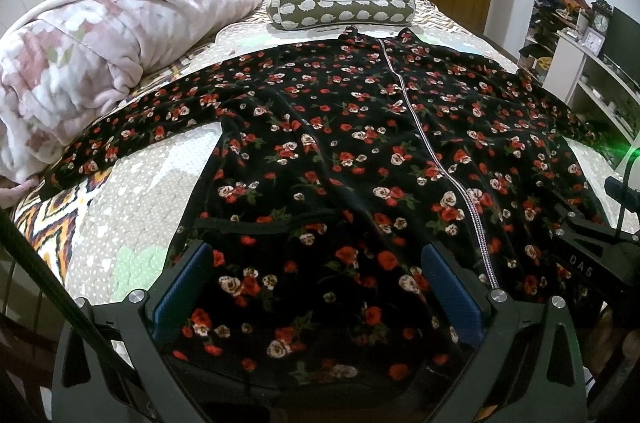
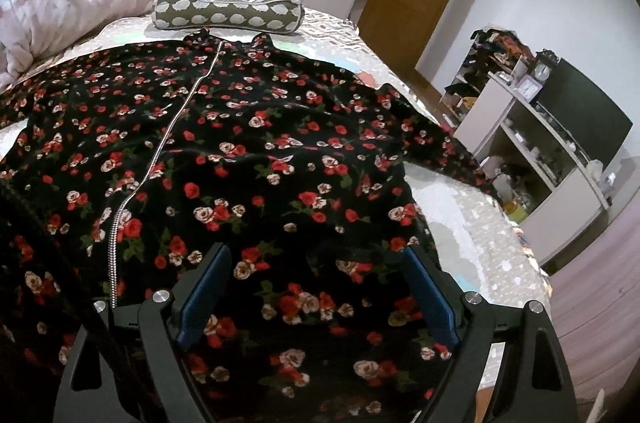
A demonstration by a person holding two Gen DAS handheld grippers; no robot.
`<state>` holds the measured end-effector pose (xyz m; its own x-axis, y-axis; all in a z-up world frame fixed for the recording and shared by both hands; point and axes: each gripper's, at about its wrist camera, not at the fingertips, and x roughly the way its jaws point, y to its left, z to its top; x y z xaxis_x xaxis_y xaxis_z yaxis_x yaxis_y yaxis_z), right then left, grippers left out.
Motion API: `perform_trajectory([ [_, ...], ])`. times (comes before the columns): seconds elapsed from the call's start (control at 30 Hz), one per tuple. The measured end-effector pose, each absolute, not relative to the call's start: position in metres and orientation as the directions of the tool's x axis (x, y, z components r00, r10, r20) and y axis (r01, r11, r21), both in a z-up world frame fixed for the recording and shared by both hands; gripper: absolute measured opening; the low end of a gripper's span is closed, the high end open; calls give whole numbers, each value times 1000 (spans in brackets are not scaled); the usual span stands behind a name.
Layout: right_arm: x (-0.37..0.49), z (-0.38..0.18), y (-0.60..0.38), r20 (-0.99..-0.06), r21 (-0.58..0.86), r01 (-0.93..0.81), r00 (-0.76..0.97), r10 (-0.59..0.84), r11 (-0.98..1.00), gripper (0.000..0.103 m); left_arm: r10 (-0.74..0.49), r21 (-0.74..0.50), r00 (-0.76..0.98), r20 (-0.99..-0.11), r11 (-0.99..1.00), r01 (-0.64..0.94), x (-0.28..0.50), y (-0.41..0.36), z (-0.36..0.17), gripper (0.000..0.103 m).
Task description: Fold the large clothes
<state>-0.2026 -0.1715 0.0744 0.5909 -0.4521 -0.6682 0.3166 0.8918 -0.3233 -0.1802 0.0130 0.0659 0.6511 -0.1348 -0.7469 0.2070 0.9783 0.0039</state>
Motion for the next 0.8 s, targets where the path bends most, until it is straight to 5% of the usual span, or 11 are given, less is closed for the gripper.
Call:
perform_trajectory([
  [0.8,-224,106,-156,-575,-370,332,652,-495,868,90,-164,40,705,-690,964,263,-204,-5,84,103],
])
